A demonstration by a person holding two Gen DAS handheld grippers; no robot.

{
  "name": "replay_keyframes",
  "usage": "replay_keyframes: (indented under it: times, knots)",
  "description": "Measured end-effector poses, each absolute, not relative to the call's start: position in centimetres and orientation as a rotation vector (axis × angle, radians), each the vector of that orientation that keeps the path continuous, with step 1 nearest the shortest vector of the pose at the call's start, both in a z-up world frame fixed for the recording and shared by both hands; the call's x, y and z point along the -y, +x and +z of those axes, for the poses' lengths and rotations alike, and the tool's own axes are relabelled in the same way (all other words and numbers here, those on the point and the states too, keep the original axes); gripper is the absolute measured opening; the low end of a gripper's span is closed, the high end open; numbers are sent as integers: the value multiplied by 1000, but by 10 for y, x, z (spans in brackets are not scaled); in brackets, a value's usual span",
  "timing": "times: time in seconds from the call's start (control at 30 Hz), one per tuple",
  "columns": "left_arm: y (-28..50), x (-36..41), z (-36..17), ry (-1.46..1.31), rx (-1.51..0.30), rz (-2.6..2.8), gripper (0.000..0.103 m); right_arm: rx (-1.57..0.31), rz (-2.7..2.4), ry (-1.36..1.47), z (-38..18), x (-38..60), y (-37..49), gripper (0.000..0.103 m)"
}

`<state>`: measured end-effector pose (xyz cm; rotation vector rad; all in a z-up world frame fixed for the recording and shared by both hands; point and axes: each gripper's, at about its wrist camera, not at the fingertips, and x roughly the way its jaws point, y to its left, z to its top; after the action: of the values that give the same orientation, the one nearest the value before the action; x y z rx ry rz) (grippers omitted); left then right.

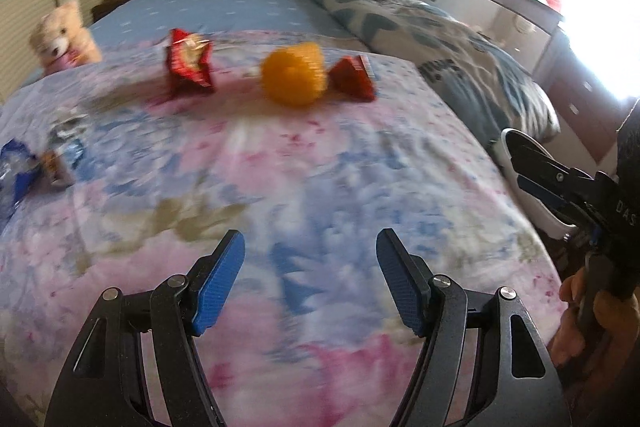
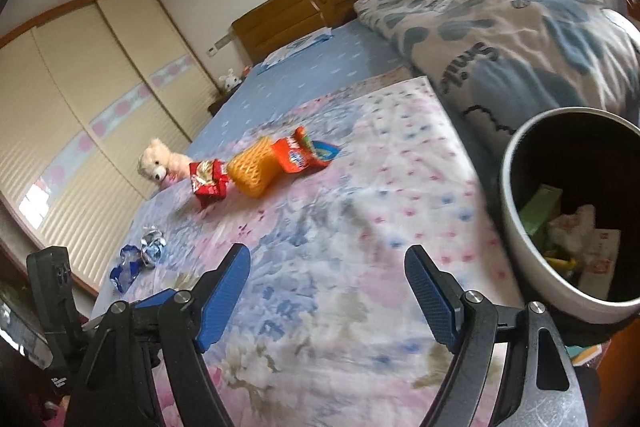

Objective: Collect trash
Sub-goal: 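Move both grippers back over the remaining trash on the bed, then grasp the orange foam net with the right gripper while the left grasps the crumpled white paper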

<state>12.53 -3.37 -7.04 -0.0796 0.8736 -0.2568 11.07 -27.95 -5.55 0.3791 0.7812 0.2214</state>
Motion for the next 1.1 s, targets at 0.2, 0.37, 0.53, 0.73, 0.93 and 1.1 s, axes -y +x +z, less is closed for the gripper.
replay_keyframes:
  times: [0.2,0.37,0.53,0.73,0.93,1.1]
  knots:
    - [123,-2,-71,-104,-855,-153,70,-804,263,363,-63,255,124,81]
    - [127,-36,-73,-132,-847,-65,70,-820,301,353,-68,232,136,81]
    - [136,-66,-71,-143,-836,21,70,-832,328,354,-74,210,156,81]
    - [154,-99,-70,-158,-819,115,76,-845,383,338,-79,180,186,80]
    - [181,-124,-74,-162,-828,167,78,-860,378,333,-86,160,217,80]
    - [200,-133,-78,-157,-843,190,78,-873,356,352,-93,152,242,80]
